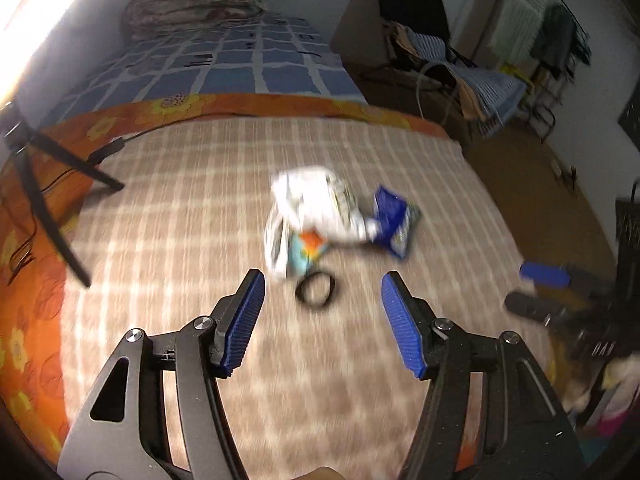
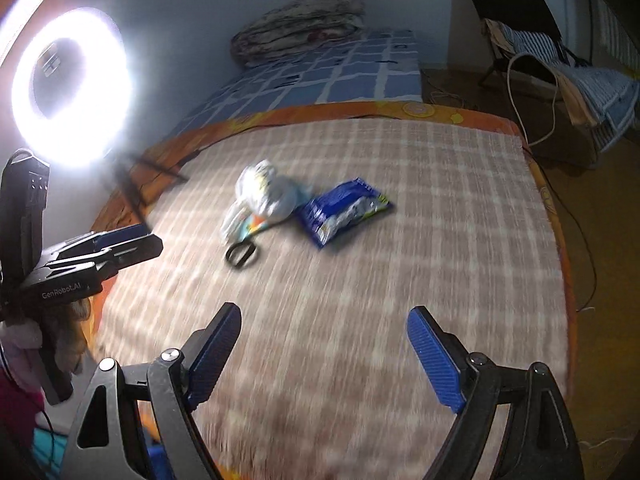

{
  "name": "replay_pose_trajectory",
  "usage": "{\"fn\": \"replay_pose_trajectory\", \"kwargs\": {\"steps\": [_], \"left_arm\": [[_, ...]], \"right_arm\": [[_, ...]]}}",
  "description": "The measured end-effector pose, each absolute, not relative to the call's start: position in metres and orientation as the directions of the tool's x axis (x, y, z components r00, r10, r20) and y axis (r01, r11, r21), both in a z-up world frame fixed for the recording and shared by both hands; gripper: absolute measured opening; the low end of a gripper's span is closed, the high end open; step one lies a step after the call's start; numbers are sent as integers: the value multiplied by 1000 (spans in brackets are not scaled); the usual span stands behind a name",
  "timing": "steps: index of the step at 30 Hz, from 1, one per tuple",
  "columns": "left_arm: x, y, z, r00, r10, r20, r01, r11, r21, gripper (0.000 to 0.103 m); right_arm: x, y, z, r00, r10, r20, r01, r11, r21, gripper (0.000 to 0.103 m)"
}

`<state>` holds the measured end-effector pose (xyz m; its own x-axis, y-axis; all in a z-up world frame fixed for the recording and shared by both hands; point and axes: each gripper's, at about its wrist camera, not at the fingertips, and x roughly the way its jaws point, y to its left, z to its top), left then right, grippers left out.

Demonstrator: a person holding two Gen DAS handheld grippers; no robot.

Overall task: Collect trash
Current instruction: 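Move both tools back to the bed toward the white bag and blue packet, then grasp the white plastic bag with the left tool while the right tool grasps the blue snack packet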

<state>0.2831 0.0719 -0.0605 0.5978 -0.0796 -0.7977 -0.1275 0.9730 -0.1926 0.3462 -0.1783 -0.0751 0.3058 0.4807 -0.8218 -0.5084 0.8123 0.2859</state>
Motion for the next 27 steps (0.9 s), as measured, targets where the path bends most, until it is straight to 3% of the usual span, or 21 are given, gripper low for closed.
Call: {"fn": "replay_pose_trajectory", "kwargs": {"steps": [3,11,21,27], "left_arm": [[312,76,-64,602,-83,-794,-149,966,-213,68],[367,82,-85,574,-82,-815,-219,943,-249,68],[400,85,-116,515,-30,-857,-278,940,-199,68],[407,89,-121,501,-17,-865,-298,935,-191,68]], "right_arm": [[371,-168,-85,306,484,-820,-470,826,313,87],[426,-145,-116,310,503,-807,-332,852,404,87],[461,-132,-159,260,492,-831,-168,871,462,86],[465,-121,-166,283,450,-847,-175,893,415,86]]}}
